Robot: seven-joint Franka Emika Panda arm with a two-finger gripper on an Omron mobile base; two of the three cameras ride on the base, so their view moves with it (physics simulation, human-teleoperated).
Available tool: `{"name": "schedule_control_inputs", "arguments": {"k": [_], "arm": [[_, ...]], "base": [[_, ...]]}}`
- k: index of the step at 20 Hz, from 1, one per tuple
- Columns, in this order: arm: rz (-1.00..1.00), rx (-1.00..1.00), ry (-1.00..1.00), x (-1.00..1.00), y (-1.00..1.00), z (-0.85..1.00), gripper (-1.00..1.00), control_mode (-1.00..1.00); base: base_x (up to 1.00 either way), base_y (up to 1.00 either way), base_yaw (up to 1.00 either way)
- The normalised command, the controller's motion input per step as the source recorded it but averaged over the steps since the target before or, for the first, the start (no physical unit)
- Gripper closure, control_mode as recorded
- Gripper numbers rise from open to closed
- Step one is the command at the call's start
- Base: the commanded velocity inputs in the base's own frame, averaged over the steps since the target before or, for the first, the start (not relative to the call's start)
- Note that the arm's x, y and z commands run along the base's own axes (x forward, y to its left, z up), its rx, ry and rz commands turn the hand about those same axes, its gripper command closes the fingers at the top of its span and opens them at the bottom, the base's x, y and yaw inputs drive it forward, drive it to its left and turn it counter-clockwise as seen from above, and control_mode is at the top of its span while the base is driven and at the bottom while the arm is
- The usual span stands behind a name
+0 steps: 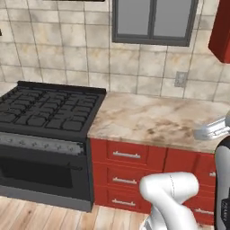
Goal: Place the ketchup and mustard from the counter to the top shelf of the fridge. If the existing items in the fridge are on the top shelf, move them to other shelves.
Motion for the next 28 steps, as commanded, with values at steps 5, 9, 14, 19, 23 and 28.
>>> {"name": "schedule_control_inputs", "arguments": {"k": [5, 9, 14, 19, 23, 28], "arm": [[0.00, 0.00, 0.00, 0.00, 0.00, 0.00, -1.00, 1.00], [0.00, 0.00, 0.00, 0.00, 0.00, 0.00, -1.00, 1.00], [0.00, 0.00, 0.00, 0.00, 0.00, 0.00, -1.00, 1.00], [0.00, 0.00, 0.00, 0.00, 0.00, 0.00, -1.00, 1.00], [0.00, 0.00, 0.00, 0.00, 0.00, 0.00, -1.00, 1.00], [0.00, 0.00, 0.00, 0.00, 0.00, 0.00, -1.00, 1.00]], "base": [[0.00, 0.03, 1.00], [0.00, 0.00, 1.00], [0.07, 0.01, 0.98], [0.54, 0.00, 0.86], [0.81, 0.00, 0.79], [0.99, -0.13, 0.73]]}}
